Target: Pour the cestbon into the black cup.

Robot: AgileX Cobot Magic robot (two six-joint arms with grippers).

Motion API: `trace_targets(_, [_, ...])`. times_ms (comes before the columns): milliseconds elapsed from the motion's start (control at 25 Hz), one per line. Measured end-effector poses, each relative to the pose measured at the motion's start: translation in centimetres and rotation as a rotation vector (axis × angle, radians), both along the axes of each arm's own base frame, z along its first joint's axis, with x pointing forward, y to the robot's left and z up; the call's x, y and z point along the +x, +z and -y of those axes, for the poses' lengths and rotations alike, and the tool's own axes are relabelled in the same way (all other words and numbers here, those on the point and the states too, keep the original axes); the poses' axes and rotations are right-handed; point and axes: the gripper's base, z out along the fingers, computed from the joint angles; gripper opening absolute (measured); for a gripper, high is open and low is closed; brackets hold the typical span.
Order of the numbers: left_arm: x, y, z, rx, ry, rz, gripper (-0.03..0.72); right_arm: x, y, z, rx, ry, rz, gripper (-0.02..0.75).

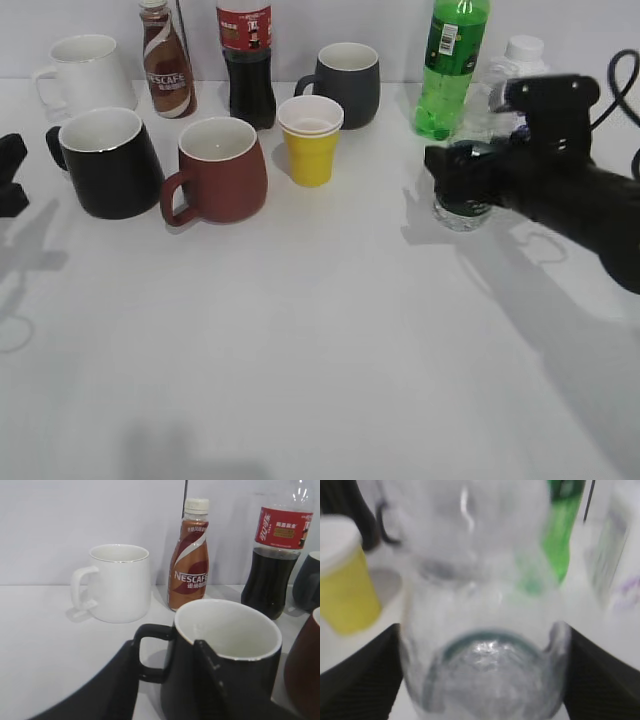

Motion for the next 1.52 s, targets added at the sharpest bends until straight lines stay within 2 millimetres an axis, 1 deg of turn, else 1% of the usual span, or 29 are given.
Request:
trace_targets(80, [-0.1,0.6,0.0,0.001,-0.001,0.023,0.274,-0.1,1.4,0.1,0.012,0.000,0.040,0.671])
trace_targets(160, [-0.3,1.5,0.0,0.003,-0.003,0.057,0.274,-0.5,3.4,0.2,0.011,0.004,0.104,0.671])
trace_targets(240, [-0.7,2.8,0.0,0.011,0.000,0.091,0.274,-1.1,6.3,0.5,0.006,0.003,0.185,0.672])
trace_targets(320, [-1.3,3.9,-0.1,0.034,0.010,0.077,0.274,-2.0,9.0,0.9,0.002,0.005,0.219,0.672])
trace_targets(360, [-1.8,4.8,-0.1,0.047,0.015,0.077,0.274,-2.5,10.5,1.0,0.003,0.007,0.233,0.672])
trace_targets(400, [-2.2,5.3,-0.2,0.055,0.022,0.046,0.274,-3.0,11.8,1.2,-0.006,0.015,0.222,0.672])
trace_targets(440, [-2.8,6.2,-0.2,0.058,0.033,0.019,0.274,-3.4,12.9,1.2,-0.023,0.025,0.203,0.672])
trace_targets(520, [-4.2,8.8,-0.5,0.074,0.063,-0.010,0.274,-4.5,15.0,1.5,-0.062,0.049,0.179,0.672])
trace_targets(560, [-4.9,9.8,-0.6,0.090,0.083,-0.046,0.274,-5.1,15.8,1.7,-0.085,0.060,0.159,0.672])
trace_targets(640, [-7.2,13.2,-0.9,0.110,0.134,-0.038,0.276,-6.4,17.0,1.9,-0.135,0.082,0.127,0.672])
trace_targets(720, [-10.3,16.2,-1.2,0.116,0.182,-0.024,0.300,-8.1,17.6,2.2,-0.160,0.099,0.060,0.672])
trace_targets(760, [-11.8,17.5,-1.2,0.105,0.195,-0.011,0.326,-9.1,18.0,2.3,-0.171,0.113,0.040,0.672])
trace_targets(800, [-13.3,18.6,-1.3,0.094,0.200,0.006,0.356,-10.2,18.3,2.5,-0.185,0.127,0.007,0.671])
trace_targets(880, [-15.8,19.3,-1.5,0.058,0.211,-0.039,0.420,-12.4,18.6,2.8,-0.210,0.159,-0.069,0.671])
trace_targets(960, [-17.9,19.1,-1.6,0.021,0.207,-0.109,0.496,-14.8,19.1,3.4,-0.213,0.181,-0.136,0.669])
trace_targets(1040, [-19.5,18.1,-1.6,0.012,0.185,-0.234,0.552,-16.9,19.0,4.3,-0.233,0.192,-0.227,0.670])
trace_targets(1080, [-20.2,17.6,-1.6,0.022,0.165,-0.281,0.568,-18.5,19.1,5.0,-0.236,0.200,-0.270,0.668])
trace_targets(1160, [-21.5,16.4,-1.4,0.029,0.126,-0.406,0.580,-20.6,18.4,6.0,-0.268,0.206,-0.384,0.666])
trace_targets(1280, [-23.4,15.2,-1.3,0.048,0.094,-0.516,0.585,-23.8,17.4,7.6,-0.289,0.207,-0.457,0.661])
trace_targets(1360, [-24.8,14.5,-1.5,0.082,0.082,-0.542,0.585,-26.0,16.4,8.7,-0.287,0.207,-0.452,0.659])
trace_targets(1520, [-26.8,12.2,-1.9,0.100,0.078,-0.516,0.585,-29.2,13.6,10.3,-0.261,0.203,-0.383,0.651])
